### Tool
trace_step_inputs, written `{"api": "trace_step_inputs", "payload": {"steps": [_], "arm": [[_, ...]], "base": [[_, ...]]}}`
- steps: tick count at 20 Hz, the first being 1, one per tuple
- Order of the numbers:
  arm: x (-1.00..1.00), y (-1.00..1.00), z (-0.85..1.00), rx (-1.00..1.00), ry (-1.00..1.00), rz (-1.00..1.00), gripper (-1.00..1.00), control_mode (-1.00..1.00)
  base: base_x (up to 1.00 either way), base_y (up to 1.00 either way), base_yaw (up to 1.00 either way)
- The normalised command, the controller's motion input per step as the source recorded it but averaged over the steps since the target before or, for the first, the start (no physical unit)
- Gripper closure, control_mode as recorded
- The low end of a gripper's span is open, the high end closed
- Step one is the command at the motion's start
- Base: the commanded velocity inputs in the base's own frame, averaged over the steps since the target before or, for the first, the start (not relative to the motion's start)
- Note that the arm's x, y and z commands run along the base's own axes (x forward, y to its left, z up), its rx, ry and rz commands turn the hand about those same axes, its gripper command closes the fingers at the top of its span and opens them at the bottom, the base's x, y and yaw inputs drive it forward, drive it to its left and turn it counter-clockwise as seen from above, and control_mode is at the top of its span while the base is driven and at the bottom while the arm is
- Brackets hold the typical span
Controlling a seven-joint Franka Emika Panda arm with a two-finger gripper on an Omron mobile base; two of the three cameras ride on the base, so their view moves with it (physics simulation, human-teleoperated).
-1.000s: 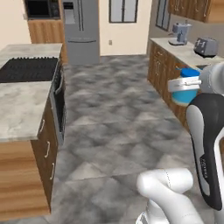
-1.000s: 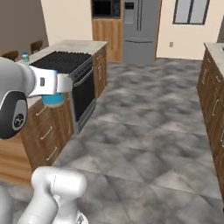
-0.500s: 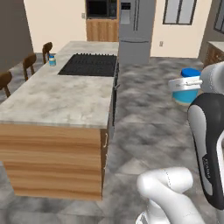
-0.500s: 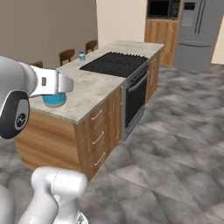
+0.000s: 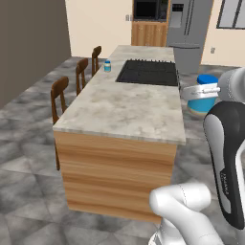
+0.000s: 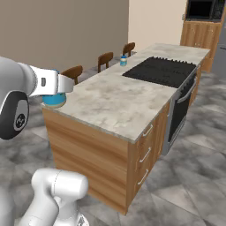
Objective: The dining table condiment station is running low on mayonnaise. Refill the condiment station by opening the cabinet and taking the mayonnaise from the cabinet and placing it on the dining table.
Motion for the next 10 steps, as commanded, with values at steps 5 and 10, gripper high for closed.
{"api": "trace_step_inputs", "payload": {"steps": [5,10], "arm": [[0.00,0.00,0.00,0.00,0.00,0.00,1.00,1.00],[0.00,0.00,0.00,0.00,0.00,0.00,1.00,1.00]], "base": [[0.79,1.00,0.12],[0.79,1.00,0.00]]}}
